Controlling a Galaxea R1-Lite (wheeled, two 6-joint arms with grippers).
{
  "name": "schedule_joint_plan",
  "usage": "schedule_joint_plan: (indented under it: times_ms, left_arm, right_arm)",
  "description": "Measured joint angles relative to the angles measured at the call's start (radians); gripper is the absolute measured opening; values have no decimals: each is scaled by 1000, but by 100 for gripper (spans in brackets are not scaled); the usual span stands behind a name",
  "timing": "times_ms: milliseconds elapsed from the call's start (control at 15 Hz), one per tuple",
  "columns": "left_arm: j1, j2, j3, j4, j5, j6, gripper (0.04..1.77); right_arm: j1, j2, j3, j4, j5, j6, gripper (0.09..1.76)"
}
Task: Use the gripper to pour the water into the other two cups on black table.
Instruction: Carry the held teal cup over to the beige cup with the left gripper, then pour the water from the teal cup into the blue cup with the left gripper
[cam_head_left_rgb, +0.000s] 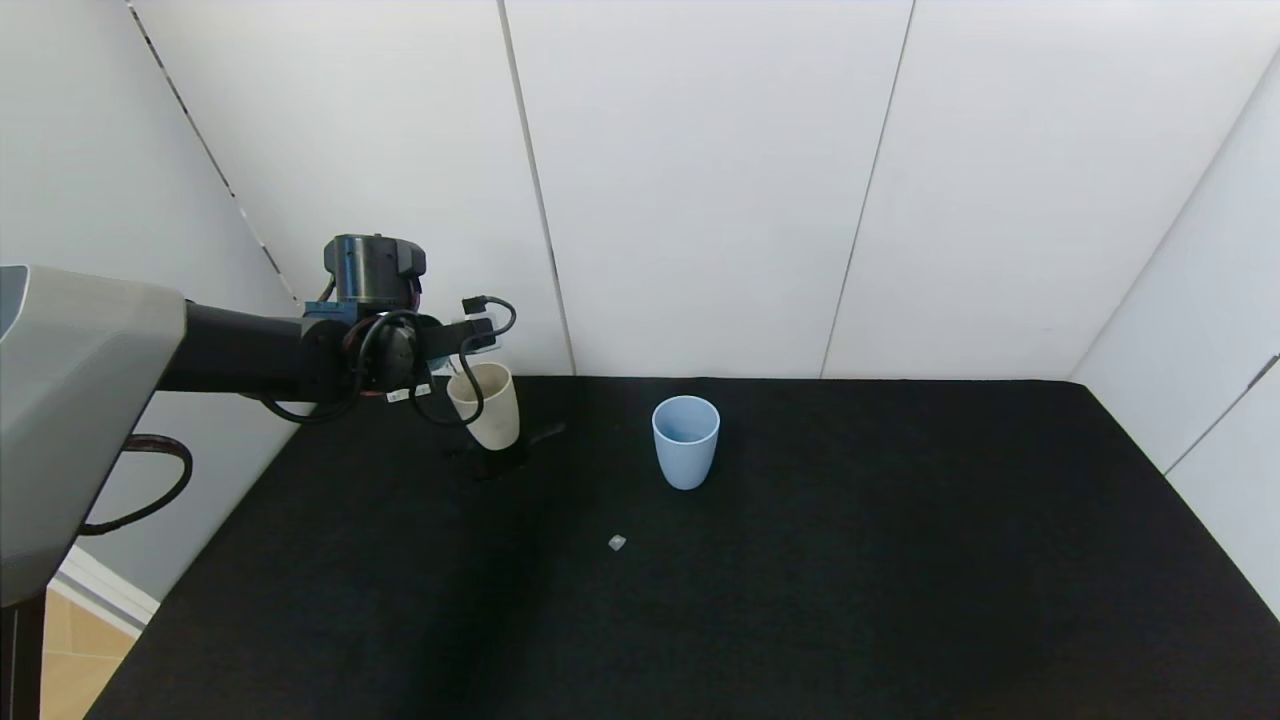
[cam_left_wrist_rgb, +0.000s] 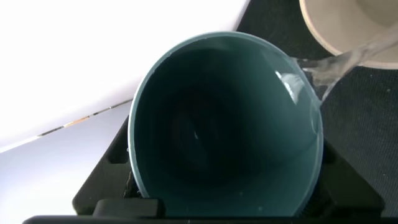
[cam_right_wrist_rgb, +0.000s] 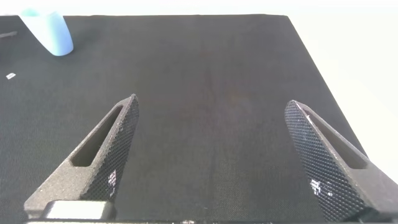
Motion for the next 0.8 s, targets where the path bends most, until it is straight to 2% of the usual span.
schedule_joint_plan:
  times_ms: [200, 400, 600, 800]
  left_arm:
    - [1, 1, 3, 0, -6, -56, 120]
    - [3, -1, 4, 0, -15, -187, 120]
    - [4, -16, 9, 3, -69, -372, 120]
    - [-11, -60, 51, 7, -101, -441, 120]
  right_arm:
    - [0, 0, 0, 0, 0, 0, 171]
    - [0, 0, 0, 0, 0, 0, 171]
    - [0, 0, 0, 0, 0, 0, 171]
    - [0, 0, 0, 0, 0, 0, 171]
